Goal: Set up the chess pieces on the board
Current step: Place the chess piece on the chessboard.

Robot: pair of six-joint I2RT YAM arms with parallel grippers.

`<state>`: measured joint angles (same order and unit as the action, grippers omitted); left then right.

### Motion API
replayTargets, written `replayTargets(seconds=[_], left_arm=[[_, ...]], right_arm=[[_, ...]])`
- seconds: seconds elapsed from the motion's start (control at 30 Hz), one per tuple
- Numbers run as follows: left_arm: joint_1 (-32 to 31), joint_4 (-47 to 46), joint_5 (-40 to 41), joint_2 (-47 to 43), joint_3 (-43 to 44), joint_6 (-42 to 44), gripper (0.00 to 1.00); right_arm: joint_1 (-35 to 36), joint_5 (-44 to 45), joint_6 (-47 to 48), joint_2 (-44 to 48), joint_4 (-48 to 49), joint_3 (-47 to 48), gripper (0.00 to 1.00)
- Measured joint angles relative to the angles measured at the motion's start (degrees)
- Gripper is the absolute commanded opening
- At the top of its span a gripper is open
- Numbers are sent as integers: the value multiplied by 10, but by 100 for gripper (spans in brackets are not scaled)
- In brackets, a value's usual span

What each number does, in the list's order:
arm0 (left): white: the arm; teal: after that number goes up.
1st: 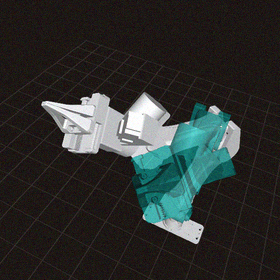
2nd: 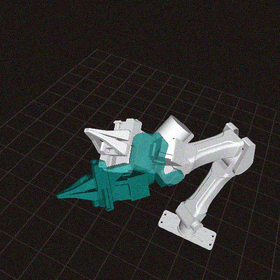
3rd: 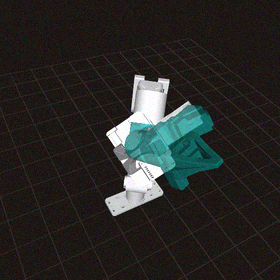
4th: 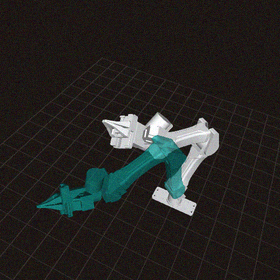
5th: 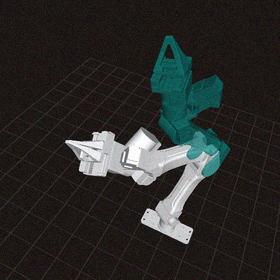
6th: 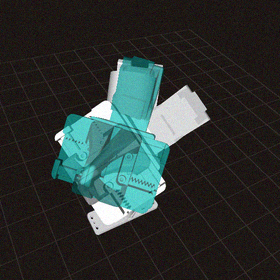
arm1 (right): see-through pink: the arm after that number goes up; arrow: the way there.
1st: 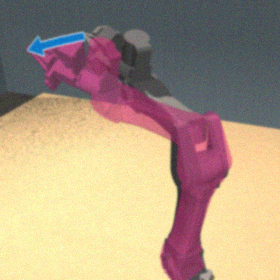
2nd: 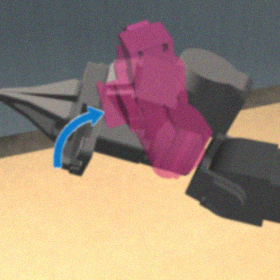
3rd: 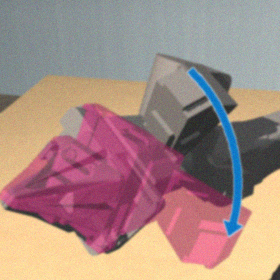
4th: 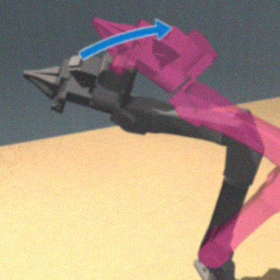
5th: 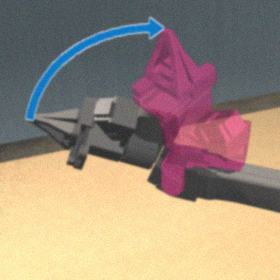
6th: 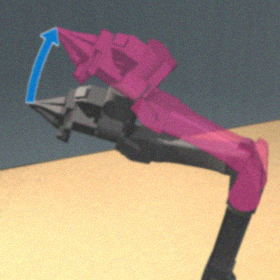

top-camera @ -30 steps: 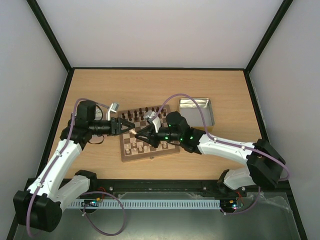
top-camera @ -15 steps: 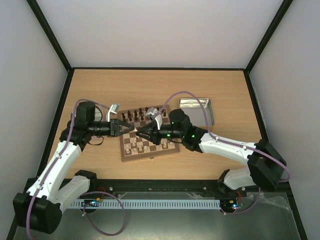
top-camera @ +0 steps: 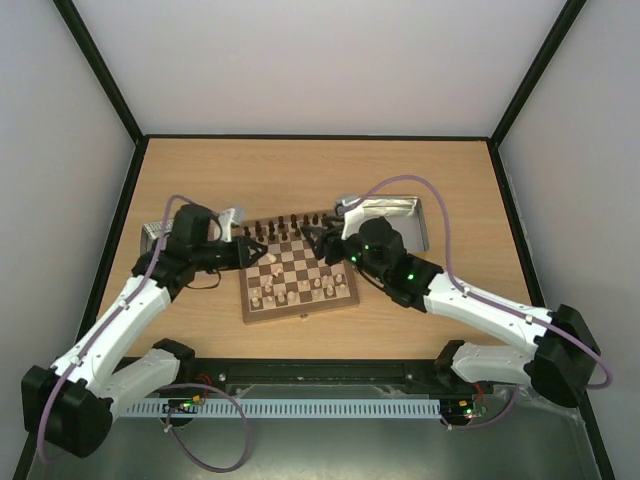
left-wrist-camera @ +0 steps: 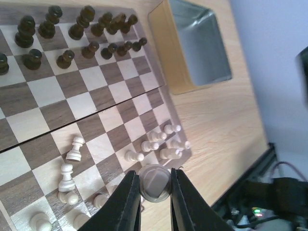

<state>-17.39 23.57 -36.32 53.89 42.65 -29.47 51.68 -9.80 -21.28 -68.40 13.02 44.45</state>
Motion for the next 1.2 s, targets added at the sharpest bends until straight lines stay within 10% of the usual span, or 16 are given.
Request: replayTargets(seconds=[0.27,0.5,1.2], left_arm=[[-240,-4,269,48,23,-32,2],[-393,-27,435,110,23,-63,2],[-482,-73,563,254,15,-87,3]], right_arm=[[-10,244,-63,33,-71,-3,67],[-14,277,-78,40,-87,-24,67],[-14,283,-89,40,-94,-30,68]])
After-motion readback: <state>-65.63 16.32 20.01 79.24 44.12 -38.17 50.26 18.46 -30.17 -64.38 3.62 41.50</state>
